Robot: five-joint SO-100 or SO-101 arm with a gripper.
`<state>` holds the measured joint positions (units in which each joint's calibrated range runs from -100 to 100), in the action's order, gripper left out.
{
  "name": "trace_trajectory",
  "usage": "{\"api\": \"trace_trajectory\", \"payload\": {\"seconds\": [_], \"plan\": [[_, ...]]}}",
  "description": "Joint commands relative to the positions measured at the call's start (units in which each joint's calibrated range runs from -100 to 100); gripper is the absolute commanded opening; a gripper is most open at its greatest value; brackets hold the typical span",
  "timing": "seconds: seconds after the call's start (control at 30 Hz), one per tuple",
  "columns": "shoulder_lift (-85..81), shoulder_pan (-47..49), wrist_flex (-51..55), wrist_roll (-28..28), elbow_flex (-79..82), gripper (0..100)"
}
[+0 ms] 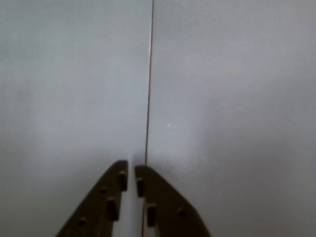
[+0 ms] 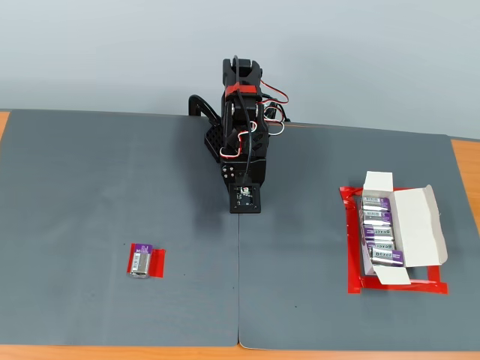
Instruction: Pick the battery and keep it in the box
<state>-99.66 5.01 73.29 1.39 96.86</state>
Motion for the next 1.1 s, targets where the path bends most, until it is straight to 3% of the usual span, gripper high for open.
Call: {"api": "trace_trajectory", "payload": {"seconds": [0.0, 0.87, 1.07], "plan": [[0.3, -0.2, 0.2, 0.0, -3.8, 2], [0.6, 0.2, 0.5, 0.0, -4.3, 2], [7.4, 0.1, -2.3, -0.1, -6.4, 2]]}}
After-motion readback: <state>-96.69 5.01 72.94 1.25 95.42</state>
